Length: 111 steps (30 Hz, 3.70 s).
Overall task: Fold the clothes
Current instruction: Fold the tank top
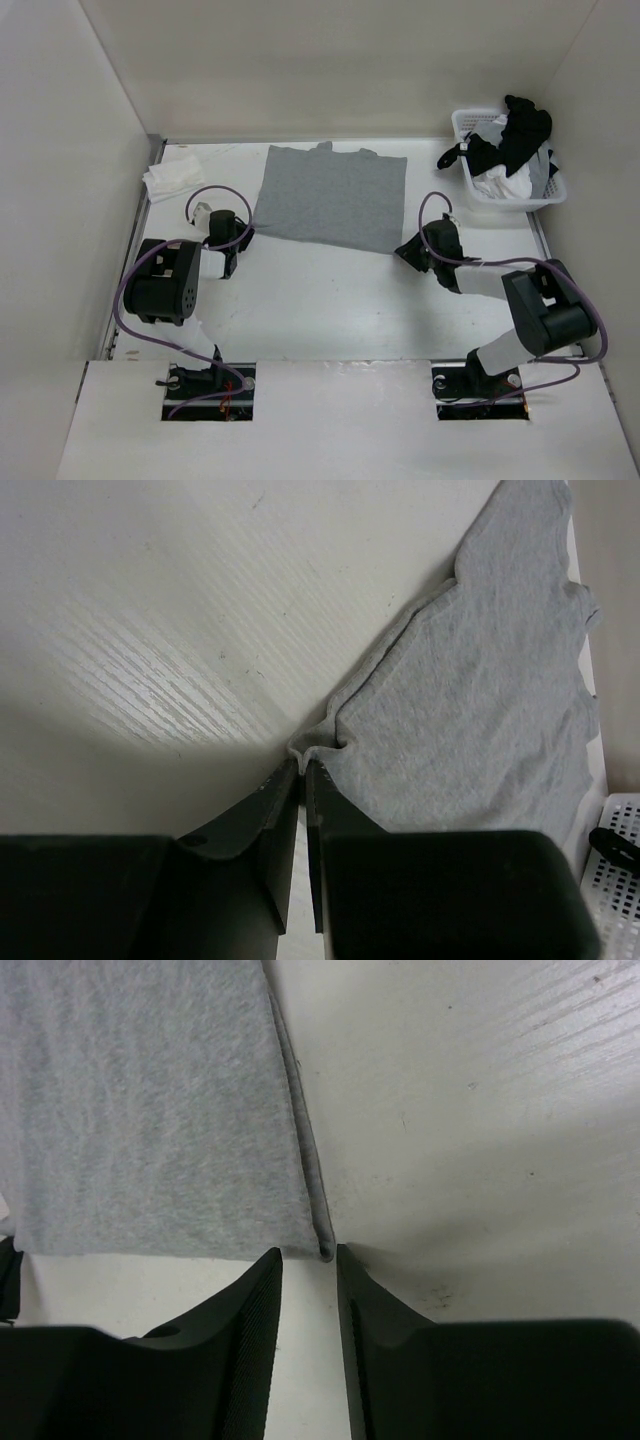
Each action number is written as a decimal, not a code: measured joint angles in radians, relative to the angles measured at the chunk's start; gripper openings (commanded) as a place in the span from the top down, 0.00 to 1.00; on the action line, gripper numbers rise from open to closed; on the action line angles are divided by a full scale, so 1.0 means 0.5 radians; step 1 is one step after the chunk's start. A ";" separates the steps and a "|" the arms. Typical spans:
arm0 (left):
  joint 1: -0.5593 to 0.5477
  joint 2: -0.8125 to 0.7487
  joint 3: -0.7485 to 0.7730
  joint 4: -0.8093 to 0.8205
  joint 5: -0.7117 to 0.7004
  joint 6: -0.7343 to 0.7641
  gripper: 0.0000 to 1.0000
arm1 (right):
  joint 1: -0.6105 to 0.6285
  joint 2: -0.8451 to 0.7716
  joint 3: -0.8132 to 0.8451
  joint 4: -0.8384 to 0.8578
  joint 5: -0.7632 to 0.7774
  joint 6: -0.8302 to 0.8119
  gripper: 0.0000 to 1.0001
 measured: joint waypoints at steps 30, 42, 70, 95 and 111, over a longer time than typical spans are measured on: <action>0.009 -1.421 -0.166 -0.404 0.014 0.047 1.00 | 0.322 -1.190 0.199 -0.572 0.419 -0.211 1.00; -0.021 -2.573 0.779 -1.236 -0.064 0.339 1.00 | 1.147 -1.901 1.372 -1.390 1.021 -0.572 1.00; 0.121 0.288 1.236 -0.967 -0.024 0.439 1.00 | -0.254 0.808 1.959 -1.019 -0.169 -0.510 1.00; 0.160 -1.861 -0.687 -0.691 0.119 0.294 0.97 | 0.015 -0.958 -0.240 -0.556 -0.069 -0.194 1.00; 0.381 -2.275 -0.985 -1.083 0.172 0.319 0.69 | -0.188 -0.745 -0.269 -0.528 -0.050 -0.184 0.50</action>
